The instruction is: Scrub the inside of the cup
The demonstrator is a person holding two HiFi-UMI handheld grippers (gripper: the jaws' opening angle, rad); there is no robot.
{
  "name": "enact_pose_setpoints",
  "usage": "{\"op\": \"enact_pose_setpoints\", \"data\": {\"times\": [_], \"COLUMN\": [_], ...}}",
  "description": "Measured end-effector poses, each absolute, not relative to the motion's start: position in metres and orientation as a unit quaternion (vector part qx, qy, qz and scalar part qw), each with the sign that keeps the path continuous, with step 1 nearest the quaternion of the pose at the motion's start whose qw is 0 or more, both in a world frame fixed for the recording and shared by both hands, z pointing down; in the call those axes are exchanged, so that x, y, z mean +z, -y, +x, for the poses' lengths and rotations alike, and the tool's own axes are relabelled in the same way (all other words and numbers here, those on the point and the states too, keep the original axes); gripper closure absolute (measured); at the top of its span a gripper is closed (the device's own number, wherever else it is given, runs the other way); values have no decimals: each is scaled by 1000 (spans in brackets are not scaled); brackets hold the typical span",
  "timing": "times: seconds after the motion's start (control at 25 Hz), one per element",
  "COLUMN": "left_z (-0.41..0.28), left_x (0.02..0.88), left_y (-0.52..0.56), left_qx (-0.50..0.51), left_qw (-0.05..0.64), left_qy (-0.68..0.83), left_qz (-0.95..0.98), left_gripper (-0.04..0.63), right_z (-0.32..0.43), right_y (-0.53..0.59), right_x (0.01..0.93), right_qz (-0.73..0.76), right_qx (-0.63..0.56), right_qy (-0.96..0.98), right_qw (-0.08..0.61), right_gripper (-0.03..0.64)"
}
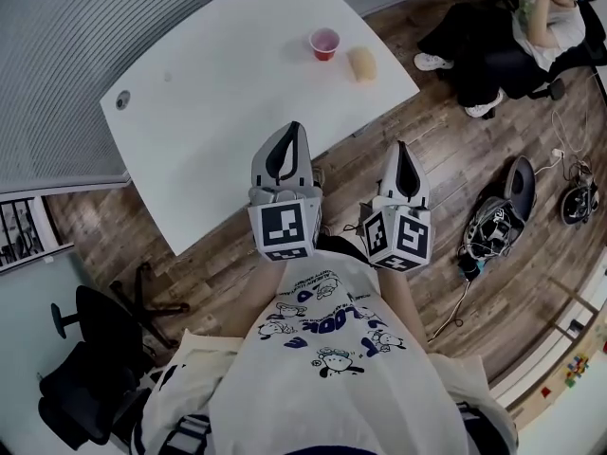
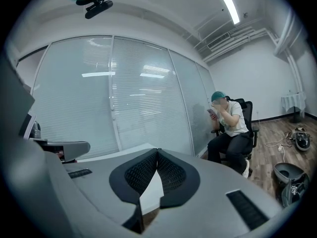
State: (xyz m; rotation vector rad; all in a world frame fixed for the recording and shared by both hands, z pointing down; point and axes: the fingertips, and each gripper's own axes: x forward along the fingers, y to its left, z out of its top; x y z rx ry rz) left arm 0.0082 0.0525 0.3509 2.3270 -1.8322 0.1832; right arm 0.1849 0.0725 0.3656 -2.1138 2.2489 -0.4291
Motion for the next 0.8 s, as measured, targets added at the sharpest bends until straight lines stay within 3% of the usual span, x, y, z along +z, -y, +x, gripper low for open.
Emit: {"op": "enact_pose_setpoints", "data": {"times": [0.8], "left_z": [-22], "left_x": [384], "left_y": [59], "left_qx": [88], "left_qw": [129], "left_qy": [606], "left_qz": [780], "left_gripper": [566], "right_z": [174], "right_y": [40], "right_x": [394], "right_qz": [-699], "right_qx": [-159], "right_qy": [-696], "right_qw": [-34], "right_gripper": [615]}}
